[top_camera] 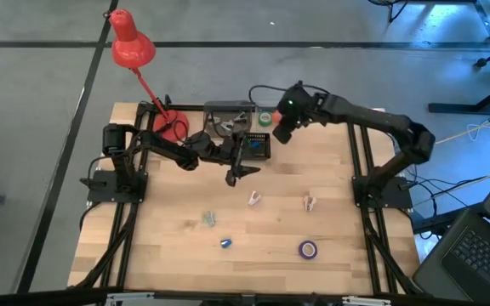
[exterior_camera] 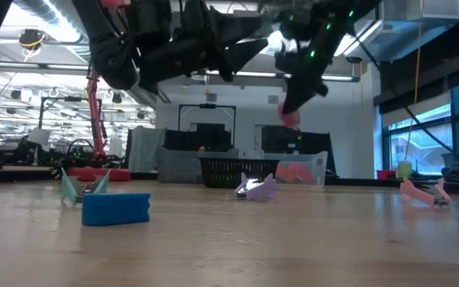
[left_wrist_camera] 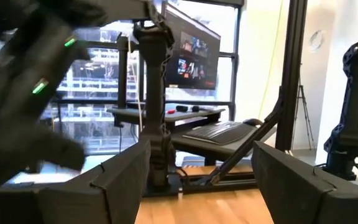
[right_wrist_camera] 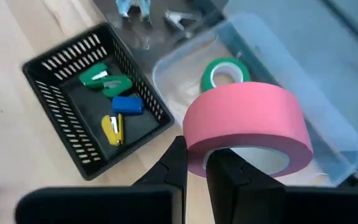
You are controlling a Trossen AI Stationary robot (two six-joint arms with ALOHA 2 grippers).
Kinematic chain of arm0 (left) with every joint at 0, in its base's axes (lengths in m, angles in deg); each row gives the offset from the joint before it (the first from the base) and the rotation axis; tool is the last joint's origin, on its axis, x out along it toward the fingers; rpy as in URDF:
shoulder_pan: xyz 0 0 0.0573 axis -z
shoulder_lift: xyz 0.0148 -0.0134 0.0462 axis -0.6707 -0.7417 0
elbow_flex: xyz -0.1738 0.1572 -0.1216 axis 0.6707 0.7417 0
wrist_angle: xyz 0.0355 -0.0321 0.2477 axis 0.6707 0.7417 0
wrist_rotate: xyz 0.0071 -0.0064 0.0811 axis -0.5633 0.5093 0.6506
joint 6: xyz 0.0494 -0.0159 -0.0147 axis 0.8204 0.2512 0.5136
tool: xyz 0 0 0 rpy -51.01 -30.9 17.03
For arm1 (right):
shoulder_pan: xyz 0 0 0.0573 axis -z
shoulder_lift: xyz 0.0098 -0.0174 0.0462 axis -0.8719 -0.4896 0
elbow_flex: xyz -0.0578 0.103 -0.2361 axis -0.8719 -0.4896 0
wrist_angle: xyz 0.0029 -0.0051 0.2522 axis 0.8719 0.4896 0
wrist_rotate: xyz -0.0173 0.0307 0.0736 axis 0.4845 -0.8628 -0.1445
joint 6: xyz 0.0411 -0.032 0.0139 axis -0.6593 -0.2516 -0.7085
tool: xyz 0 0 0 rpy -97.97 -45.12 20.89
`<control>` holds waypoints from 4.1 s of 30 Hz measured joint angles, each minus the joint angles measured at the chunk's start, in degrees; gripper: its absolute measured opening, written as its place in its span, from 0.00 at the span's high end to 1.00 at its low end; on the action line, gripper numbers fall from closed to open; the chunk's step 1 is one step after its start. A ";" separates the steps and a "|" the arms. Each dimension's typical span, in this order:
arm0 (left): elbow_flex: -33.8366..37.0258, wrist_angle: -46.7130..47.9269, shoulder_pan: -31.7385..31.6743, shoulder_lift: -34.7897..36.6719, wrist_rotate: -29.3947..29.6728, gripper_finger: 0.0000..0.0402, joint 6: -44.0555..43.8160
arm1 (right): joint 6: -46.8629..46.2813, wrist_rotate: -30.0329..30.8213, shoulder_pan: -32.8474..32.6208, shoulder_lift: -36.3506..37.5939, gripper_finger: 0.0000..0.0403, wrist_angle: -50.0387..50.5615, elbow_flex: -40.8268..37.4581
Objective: Pick and place Stapler, Stapler remover, tape
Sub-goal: Put the pink tape into the transparent bin, then put the purple staple remover into the gray bin
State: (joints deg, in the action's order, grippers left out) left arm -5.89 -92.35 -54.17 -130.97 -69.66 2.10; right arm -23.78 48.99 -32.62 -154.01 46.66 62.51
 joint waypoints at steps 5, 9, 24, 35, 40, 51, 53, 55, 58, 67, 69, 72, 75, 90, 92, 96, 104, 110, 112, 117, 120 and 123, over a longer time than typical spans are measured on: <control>-0.45 0.00 0.02 0.00 0.02 0.33 0.00 | 1.49 -0.47 2.86 -7.97 0.92 0.48 2.83; -0.45 0.00 0.02 0.00 0.02 0.33 -0.02 | 2.82 1.40 2.80 -14.66 0.92 0.23 7.10; -0.45 1.24 0.02 0.04 0.02 0.33 -0.13 | 1.38 1.70 3.22 -26.99 0.92 2.57 14.12; -0.49 1.66 0.02 0.04 0.02 0.33 -0.18 | 1.43 1.72 2.65 -26.06 0.63 2.96 14.12; -0.49 1.85 0.02 0.06 0.02 0.33 -0.15 | 0.46 1.72 1.14 -22.58 0.42 4.60 14.10; -0.54 2.07 -0.11 0.70 -5.83 0.33 -1.08 | -2.62 7.31 -11.62 -4.41 0.43 19.69 11.18; -0.39 2.59 -0.25 1.52 -7.34 0.33 -2.03 | -7.31 7.29 -14.96 -0.28 0.44 21.75 8.17; 0.26 3.68 -0.47 3.16 -7.73 0.33 -2.13 | -12.79 7.29 -18.24 4.24 0.46 21.75 3.63; 2.13 9.50 -0.90 7.07 -7.16 0.33 -0.14 | -23.12 7.29 -23.33 10.16 0.46 21.74 -4.24; 6.40 45.00 2.01 26.11 17.41 0.33 13.75 | -33.79 2.33 -37.17 17.65 0.46 2.06 -24.13; 6.35 52.70 3.33 28.89 22.25 0.33 12.01 | -29.53 -1.13 -39.09 17.30 0.47 -8.19 -27.03; 6.35 62.11 4.94 30.43 25.54 0.33 5.99 | -22.13 -4.43 -40.89 16.41 0.47 -20.08 -29.83; 6.40 69.09 6.41 30.71 25.59 0.33 0.32 | -16.13 -4.44 -42.08 15.01 0.47 -25.17 -30.16; 6.40 86.99 12.55 30.49 30.28 0.33 -9.08 | -4.72 -0.43 -42.32 9.48 0.47 -28.90 -30.16; 6.40 87.41 12.79 30.49 30.32 0.33 -10.34 | -2.52 1.89 -41.87 9.25 0.47 -29.52 -30.16; 6.40 86.99 12.72 30.49 34.82 0.33 -13.61 | 1.46 3.88 -40.08 7.04 0.47 -29.78 -28.76; 6.40 85.07 12.72 30.49 50.14 0.33 -14.66 | 11.08 3.82 -38.20 -3.59 0.47 -27.27 -21.74; 6.40 79.47 11.72 30.49 53.40 0.33 -14.96 | 16.06 4.15 -37.91 -10.75 0.47 -23.85 -13.94; 6.40 78.85 11.33 30.49 52.68 0.33 -15.20 | 16.44 4.89 -37.91 -12.56 0.47 -21.25 -10.50; 6.40 78.55 11.04 30.47 52.50 0.33 -15.19 | 16.38 6.26 -36.80 -16.00 0.47 -14.68 -4.47; 6.40 78.48 11.04 30.47 52.37 0.33 -15.17 | 14.54 5.69 -35.73 -17.30 0.47 -11.00 -3.10; 6.40 78.98 11.20 30.47 52.05 0.33 -15.14 | 13.42 4.96 -35.36 -17.36 0.47 -4.64 -2.92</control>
State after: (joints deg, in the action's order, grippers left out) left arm 0.51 -13.37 -42.98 -100.50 -17.61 -13.04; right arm -10.36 53.95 -67.97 -171.37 42.02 59.58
